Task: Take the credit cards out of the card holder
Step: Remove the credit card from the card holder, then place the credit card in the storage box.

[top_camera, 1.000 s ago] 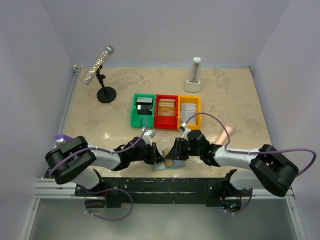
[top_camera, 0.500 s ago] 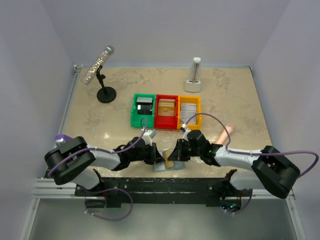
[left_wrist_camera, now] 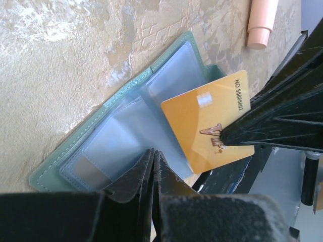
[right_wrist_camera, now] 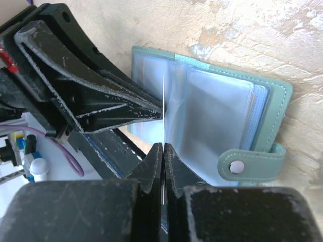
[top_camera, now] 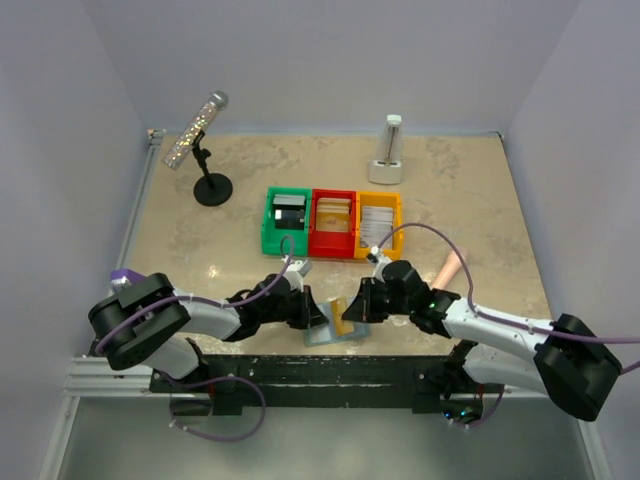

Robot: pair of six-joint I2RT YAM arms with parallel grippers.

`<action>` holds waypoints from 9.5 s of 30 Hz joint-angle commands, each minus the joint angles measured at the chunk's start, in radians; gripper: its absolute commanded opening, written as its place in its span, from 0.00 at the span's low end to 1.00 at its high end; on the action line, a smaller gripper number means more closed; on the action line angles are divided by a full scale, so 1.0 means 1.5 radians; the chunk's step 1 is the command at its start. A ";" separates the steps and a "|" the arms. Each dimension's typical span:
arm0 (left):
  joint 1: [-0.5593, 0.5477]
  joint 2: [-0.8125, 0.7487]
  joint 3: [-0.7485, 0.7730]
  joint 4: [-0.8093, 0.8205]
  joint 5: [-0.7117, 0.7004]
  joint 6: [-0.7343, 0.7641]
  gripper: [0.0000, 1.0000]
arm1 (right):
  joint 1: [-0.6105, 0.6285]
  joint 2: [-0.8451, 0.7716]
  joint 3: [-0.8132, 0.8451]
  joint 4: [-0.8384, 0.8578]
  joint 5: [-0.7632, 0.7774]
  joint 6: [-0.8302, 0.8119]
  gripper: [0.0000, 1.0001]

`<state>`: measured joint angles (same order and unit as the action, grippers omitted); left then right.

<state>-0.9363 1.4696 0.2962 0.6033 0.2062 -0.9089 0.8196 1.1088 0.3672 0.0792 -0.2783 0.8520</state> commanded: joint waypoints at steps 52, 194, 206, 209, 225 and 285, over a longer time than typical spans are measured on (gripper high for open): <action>0.051 -0.289 0.164 -0.045 0.370 0.136 0.64 | 0.010 -0.127 0.395 -0.539 -0.257 -0.443 0.00; 0.124 -0.734 -0.028 -0.427 -0.051 0.018 0.50 | -0.098 0.226 0.780 -0.521 -0.082 -1.003 0.00; 0.124 -0.769 -0.006 -0.523 -0.074 0.063 0.50 | -0.143 0.393 0.830 -0.502 -0.110 -1.110 0.00; 0.124 -0.765 -0.003 -0.530 -0.068 0.068 0.50 | -0.144 0.416 0.820 -0.474 -0.104 -1.119 0.00; 0.124 -0.725 0.024 -0.559 -0.076 0.106 0.49 | -0.179 0.519 0.852 -0.418 -0.114 -1.121 0.00; 0.124 -0.594 0.016 -0.456 -0.044 0.100 0.49 | -0.189 0.649 0.977 -0.570 -0.128 -1.069 0.00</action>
<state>-0.7536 0.5751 0.2935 -0.1249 0.1234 -0.7658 0.5335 2.0869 1.7874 -0.7731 -0.4797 -0.7689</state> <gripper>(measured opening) 0.495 0.007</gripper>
